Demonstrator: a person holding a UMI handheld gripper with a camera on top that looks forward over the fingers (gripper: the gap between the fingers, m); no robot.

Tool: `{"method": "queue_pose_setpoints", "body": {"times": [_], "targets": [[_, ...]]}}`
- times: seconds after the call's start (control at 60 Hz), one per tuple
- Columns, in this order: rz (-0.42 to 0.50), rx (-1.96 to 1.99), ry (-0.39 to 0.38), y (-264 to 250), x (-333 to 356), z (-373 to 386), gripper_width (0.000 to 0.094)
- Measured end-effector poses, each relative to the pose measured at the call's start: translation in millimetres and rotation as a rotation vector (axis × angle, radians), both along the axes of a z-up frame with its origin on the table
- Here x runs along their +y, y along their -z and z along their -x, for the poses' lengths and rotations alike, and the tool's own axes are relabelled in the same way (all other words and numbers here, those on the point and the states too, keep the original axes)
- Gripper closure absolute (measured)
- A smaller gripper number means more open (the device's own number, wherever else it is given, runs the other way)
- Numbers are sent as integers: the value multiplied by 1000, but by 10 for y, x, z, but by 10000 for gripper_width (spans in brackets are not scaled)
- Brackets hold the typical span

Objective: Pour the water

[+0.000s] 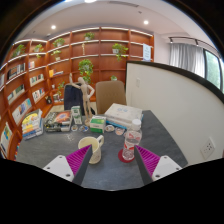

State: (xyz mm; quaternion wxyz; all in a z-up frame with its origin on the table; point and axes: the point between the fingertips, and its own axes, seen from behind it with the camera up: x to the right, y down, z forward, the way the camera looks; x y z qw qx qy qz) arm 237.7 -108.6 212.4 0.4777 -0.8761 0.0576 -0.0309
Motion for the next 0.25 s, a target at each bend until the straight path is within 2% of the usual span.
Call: {"method": "queue_pose_setpoints", "body": {"times": [0.25], "targets": [[13,-12,-31,30,-32,40,55]]}}
